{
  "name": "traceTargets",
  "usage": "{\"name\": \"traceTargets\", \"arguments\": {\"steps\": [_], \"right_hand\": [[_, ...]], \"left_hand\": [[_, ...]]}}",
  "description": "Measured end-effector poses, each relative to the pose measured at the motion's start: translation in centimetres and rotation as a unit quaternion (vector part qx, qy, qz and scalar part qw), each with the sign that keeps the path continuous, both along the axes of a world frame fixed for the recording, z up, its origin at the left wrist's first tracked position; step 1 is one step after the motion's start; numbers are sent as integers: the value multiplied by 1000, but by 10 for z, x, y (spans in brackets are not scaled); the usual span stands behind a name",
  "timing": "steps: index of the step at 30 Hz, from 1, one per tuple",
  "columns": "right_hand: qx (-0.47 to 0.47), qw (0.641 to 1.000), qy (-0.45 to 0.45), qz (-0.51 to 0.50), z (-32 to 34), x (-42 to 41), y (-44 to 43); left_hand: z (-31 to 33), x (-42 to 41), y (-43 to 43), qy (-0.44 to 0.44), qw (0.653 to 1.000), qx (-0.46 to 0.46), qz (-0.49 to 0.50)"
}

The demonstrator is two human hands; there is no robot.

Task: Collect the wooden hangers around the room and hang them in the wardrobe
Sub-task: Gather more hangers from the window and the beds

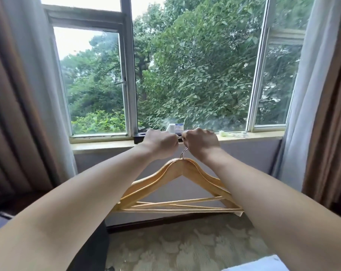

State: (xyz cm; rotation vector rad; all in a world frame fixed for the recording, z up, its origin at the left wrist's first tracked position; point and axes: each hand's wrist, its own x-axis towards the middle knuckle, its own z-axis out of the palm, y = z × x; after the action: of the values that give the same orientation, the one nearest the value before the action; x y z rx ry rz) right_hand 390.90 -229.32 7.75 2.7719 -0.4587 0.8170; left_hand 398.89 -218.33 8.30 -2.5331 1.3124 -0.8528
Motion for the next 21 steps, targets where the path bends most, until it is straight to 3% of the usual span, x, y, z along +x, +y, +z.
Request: {"name": "traceTargets", "arguments": {"steps": [21], "right_hand": [[-44, 998, 6, -49, 23, 120, -215]], "left_hand": [[14, 141, -231, -10, 997, -39, -68]]}}
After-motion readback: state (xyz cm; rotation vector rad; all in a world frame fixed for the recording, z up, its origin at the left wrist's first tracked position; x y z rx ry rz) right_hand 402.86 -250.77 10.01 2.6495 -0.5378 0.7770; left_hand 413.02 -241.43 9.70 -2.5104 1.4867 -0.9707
